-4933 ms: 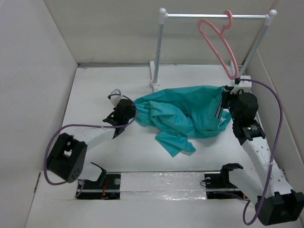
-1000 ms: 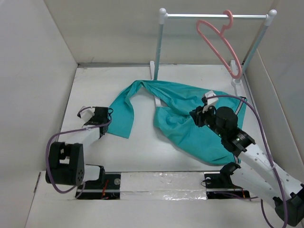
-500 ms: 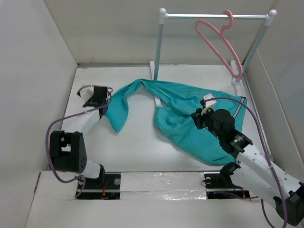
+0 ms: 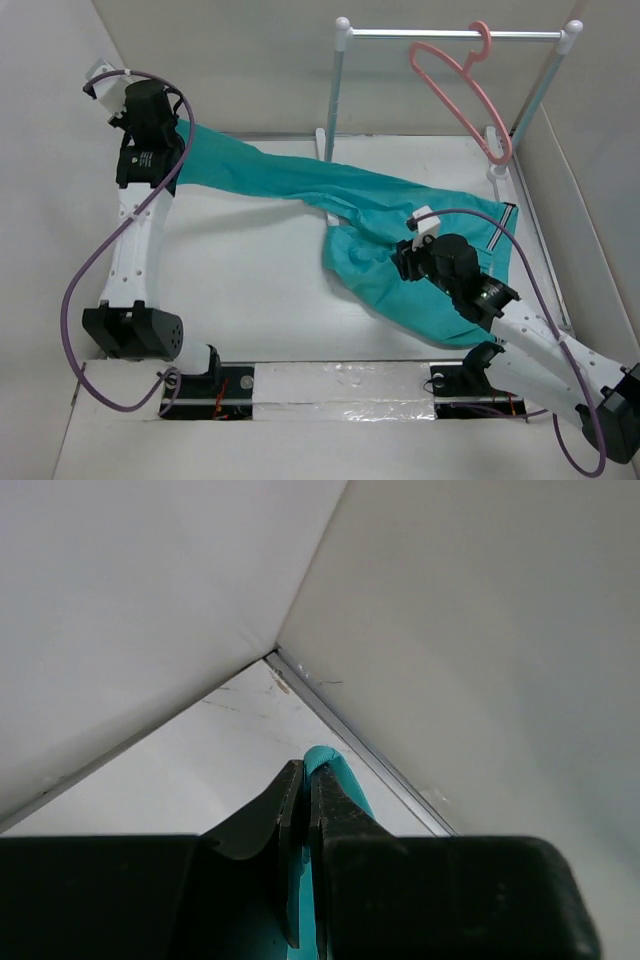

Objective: Place the trousers on the hanger
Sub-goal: Flatten out the trousers at the center of the board.

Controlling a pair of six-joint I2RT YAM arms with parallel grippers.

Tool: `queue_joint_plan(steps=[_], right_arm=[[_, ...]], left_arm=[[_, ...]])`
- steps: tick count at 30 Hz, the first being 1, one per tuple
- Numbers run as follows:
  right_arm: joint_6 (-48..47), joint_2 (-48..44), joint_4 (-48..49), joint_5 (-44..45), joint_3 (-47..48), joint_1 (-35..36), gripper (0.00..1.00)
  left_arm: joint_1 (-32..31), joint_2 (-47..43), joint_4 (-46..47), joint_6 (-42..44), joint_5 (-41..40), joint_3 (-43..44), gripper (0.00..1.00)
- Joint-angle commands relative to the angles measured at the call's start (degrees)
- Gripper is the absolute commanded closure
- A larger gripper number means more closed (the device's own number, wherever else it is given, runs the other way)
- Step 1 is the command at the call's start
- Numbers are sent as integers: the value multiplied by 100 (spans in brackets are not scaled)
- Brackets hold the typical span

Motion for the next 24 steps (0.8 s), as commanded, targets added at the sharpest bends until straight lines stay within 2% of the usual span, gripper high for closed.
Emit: queue_joint_plan(steps=[1, 4, 6, 12, 17, 18, 19, 20, 21, 22, 24], right_arm=[[-35, 129, 214, 117, 286, 65, 52], [-35, 165, 311, 29, 374, 117, 40], [-35, 191, 329, 3, 436, 117, 36], [-62, 33, 188, 187, 550, 117, 36], [-62, 50, 39, 591, 673, 117, 39], [8, 51, -22, 687, 691, 48, 41], [43, 51, -49, 836, 691, -92, 54], [61, 42, -40, 846, 656, -207, 63], [105, 42, -23, 829, 638, -356, 74], [105, 50, 38, 620, 612, -514, 97], [97, 94, 39, 259, 612, -1059, 100]], left_arm=[[-8, -640, -149, 451, 272, 222, 100], [-61, -1141, -44, 433, 422, -67, 100], [-201, -1396, -96, 486, 370, -68, 100], [-254, -1705, -185, 600, 352, 196, 100], [-176, -1249, 27, 627, 194, -181, 100], [-123, -978, 131, 618, 194, -226, 100], [-53, -819, 185, 566, 238, -244, 100], [9, -652, 229, 548, 229, -227, 100], [9, -250, 299, 565, 160, -166, 100], [62, -37, 326, 600, 20, -95, 100], [132, 698, 335, 688, -34, 291, 100]])
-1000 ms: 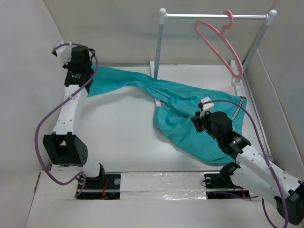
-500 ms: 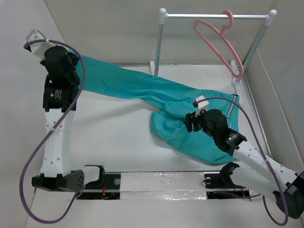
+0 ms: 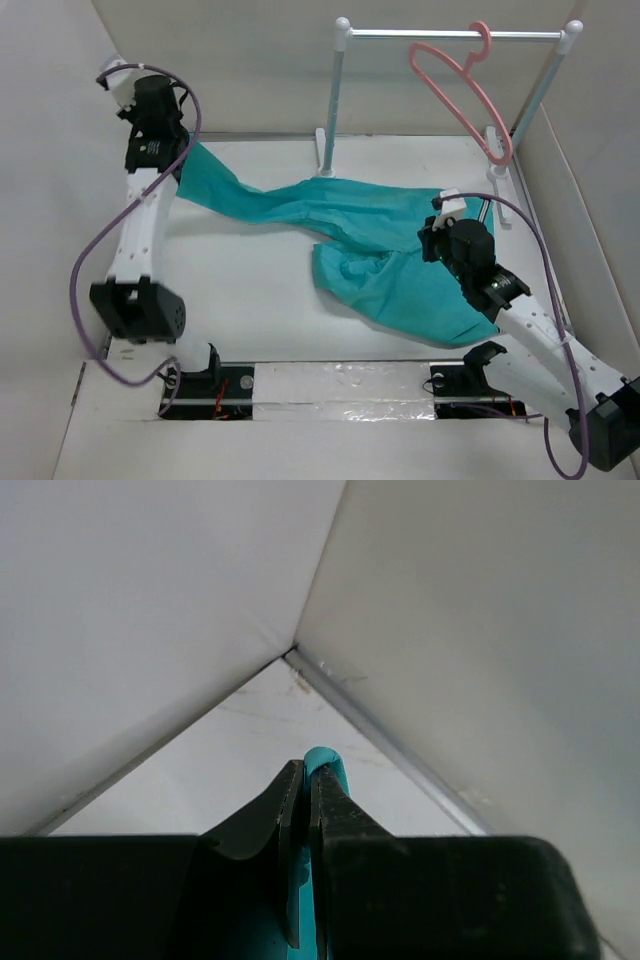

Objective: Place the trousers on the hanger
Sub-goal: Flatten out the trousers at the center of the board.

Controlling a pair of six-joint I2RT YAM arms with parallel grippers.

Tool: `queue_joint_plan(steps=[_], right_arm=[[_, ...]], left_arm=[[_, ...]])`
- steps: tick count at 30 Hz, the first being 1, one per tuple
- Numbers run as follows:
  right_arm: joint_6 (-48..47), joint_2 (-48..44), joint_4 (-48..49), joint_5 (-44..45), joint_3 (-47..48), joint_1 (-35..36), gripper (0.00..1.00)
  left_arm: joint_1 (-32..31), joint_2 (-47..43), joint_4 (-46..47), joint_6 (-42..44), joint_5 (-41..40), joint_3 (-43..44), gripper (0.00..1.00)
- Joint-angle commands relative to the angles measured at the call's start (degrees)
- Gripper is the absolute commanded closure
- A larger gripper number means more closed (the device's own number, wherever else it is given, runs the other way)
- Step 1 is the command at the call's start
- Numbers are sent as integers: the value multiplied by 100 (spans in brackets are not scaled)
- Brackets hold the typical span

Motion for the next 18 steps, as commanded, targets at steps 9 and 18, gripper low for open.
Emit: queue_joint_plan(steps=[9, 18], right_arm=[[-175, -23, -56, -1438, 205, -252, 74], [-474, 2261, -91, -613, 1663, 2422, 71]], left_arm=[[41, 2202, -238, 194, 430, 1431, 40], [-336, 129, 643, -385, 1528, -441, 62]])
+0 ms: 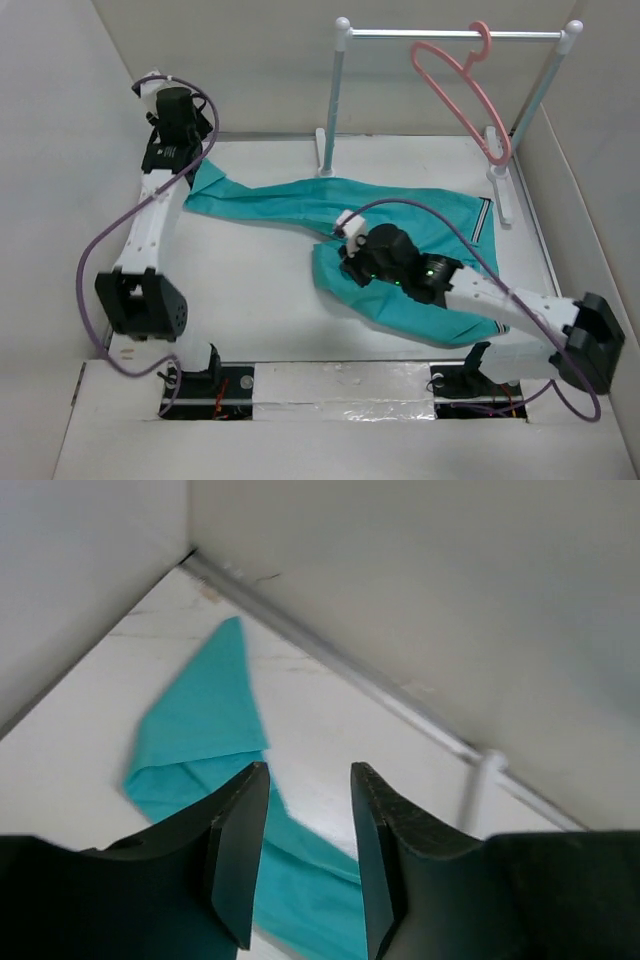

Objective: Place the trousers on the hanger
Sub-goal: Flatten out the trousers at the center of the board.

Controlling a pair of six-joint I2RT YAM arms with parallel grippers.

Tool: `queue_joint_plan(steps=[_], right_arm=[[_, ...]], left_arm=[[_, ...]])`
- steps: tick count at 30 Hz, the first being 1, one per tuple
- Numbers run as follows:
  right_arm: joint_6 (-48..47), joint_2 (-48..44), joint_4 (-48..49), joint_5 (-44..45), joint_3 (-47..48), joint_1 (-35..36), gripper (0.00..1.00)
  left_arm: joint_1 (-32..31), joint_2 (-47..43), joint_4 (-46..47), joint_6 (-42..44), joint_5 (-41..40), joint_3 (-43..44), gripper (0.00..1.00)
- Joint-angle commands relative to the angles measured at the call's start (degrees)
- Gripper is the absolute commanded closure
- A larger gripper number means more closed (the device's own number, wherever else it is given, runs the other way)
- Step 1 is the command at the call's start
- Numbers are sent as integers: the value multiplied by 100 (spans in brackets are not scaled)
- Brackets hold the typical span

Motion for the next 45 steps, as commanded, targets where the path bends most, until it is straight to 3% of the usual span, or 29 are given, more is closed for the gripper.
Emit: queue_joint_plan(steps=[1, 3, 6, 7, 10, 12, 17, 18, 19, 21, 25, 26, 28, 29, 33, 34, 38, 42, 45], right_arm=[[-171, 969, 108, 353, 735, 644, 91], [-223, 1490, 29, 555, 1208, 961, 94], [-189, 2388, -191, 1038, 1570, 1137, 62], [-145, 2546, -165, 1161, 1650, 1207, 44], [5, 2995, -103, 1609, 1668, 1208, 35], [31, 3258, -60, 1663, 1685, 1208, 35], [75, 3874, -568, 2556, 2159, 1331, 41], [197, 3927, -587, 2717, 2177, 1331, 49], [268, 3928, -587, 2823, 2195, 1331, 79], [382, 3771, -534, 3113, 2108, 1331, 99], [278, 2306, -113, 2966, 1608, 1436, 100], [208, 1266, 236, 2634, 1441, 1436, 100], [154, 154, 633, 2324, 889, 1078, 100], [215, -887, 687, 1949, 703, 519, 100], [793, -2720, 496, 1330, -194, -1021, 100], [909, -2926, 320, 1243, -343, -1817, 100], [1244, -3358, -218, 358, -1204, -3532, 100], [991, -3131, -16, -699, -1768, -4732, 100], [780, -3033, -7, -1122, -1690, -5172, 100]], left_arm=[[-245, -1321, 741, -344, 618, -543, 65], [-491, -2092, 1065, -599, 796, -1290, 70], [-492, -2989, 1364, -950, 1384, -2300, 70], [-492, -3159, 1401, -960, 1655, -2547, 70], [-492, -3748, 1331, -925, 1824, -3678, 74], [-492, -4134, 1392, -924, 1799, -4103, 74], [-492, -4461, 1646, -1135, 2079, -4921, 73], [-492, -4487, 1778, -1179, 2236, -4983, 73], [-492, -4522, 1831, -1223, 2281, -5045, 73], [-492, -4601, 1989, -1276, 2247, -5273, 72], [-545, -4330, 2288, -1364, 2815, -5397, 69], [-667, -4234, 2385, -1407, 2792, -5414, 69], [-1471, -3909, 2438, -1312, 2172, -5292, 69], [-1773, -3594, 2412, -1233, 1846, -5048, 68], [-2899, -2820, 2403, -1179, 1078, -4369, 66], [-3031, -2748, 2464, -1188, 1017, -4325, 66], [-3821, -2397, 2719, -1074, 622, -4482, 64], [-5410, -1309, 2203, -1029, -195, -4237, 58], [-5774, -1270, 2218, -1442, -688, -4657, 53]])
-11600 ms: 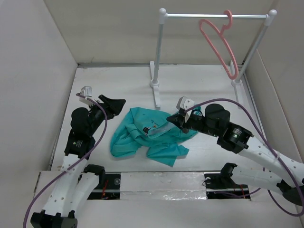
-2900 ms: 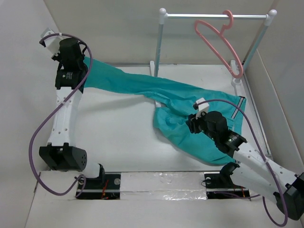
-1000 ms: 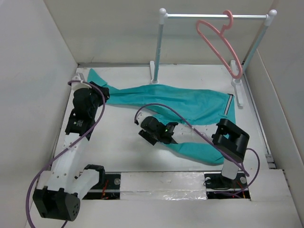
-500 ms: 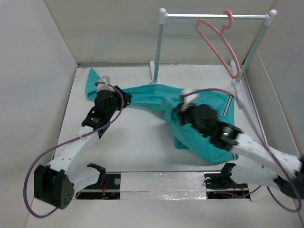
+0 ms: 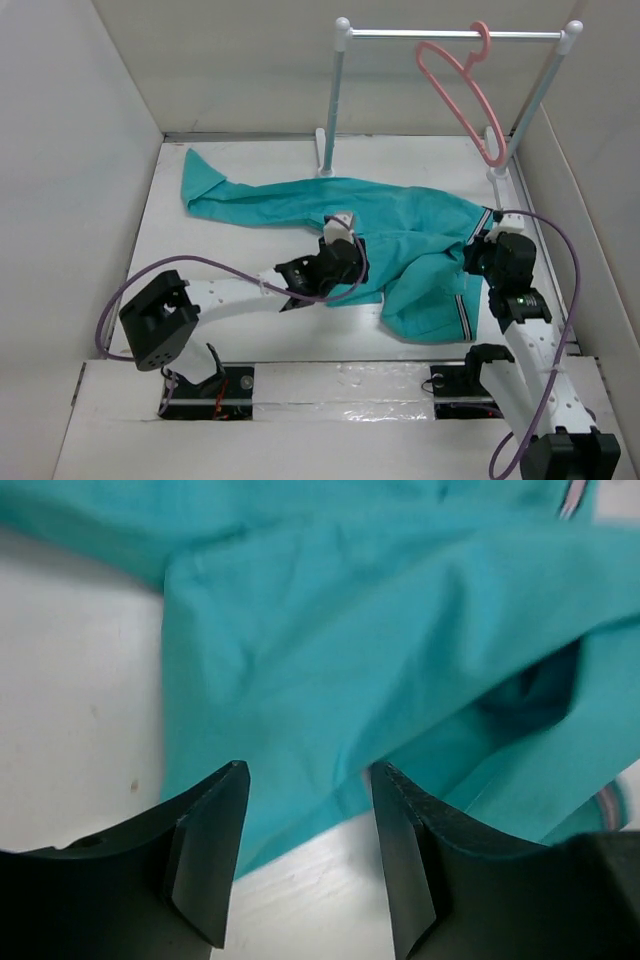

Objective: Place the trousers on the hanger
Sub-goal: Flatten out the trousers at the center of the board.

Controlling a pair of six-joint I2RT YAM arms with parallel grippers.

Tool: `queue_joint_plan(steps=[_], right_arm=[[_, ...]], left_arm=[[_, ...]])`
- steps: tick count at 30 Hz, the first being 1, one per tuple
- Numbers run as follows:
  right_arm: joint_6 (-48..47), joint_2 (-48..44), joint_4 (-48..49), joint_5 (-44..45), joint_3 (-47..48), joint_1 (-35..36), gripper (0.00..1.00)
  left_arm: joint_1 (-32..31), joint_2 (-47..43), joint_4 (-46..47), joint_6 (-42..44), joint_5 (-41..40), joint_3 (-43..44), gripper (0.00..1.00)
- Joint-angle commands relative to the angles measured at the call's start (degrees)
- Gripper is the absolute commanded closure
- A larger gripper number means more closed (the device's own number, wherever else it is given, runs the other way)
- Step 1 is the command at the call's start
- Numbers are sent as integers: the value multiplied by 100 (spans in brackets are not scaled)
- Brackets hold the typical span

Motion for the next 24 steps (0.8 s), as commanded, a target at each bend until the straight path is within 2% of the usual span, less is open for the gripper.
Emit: queue_joint_plan(steps=[1, 3, 7, 14, 15, 17, 18, 19, 21, 23, 24], right_arm=[[-220, -168, 217, -900, 341, -295, 100], [-299, -124, 233, -891, 420, -347, 100], [-326, 60, 330, -1057, 429, -347, 100], [-335, 61, 382, -1128, 351, -347, 100], [-335, 43, 418, -1128, 324, -347, 100], [-344, 61, 436, -1128, 324, -347, 100], [-335, 78, 418, -1137, 341, -347, 100], [-352, 96, 418, -1146, 350, -347, 100], [-413, 122, 383, -1233, 368, -347, 98], [-458, 227, 400, -1452, 377, -347, 90], [-475, 280, 409, -1532, 377, -200, 88]], left_arm=[[-301, -119, -112, -350, -922, -446, 50], [-302, -320, 212, -456, -932, -1026, 44], [-302, -41, -31, -579, -880, -1151, 39], [-302, 337, 152, -615, -670, -1362, 39], [-302, 407, 327, -562, -573, -1362, 47], [-302, 461, 425, -579, -493, -1310, 68], [-302, 452, 434, -571, -510, -1283, 91], [-302, 417, 338, -570, -589, -1239, 100], [-302, 33, -334, -518, -1097, -932, 100], [-302, -424, -829, -413, -1745, -713, 100], [-302, -975, -1484, -325, -1941, -503, 100]])
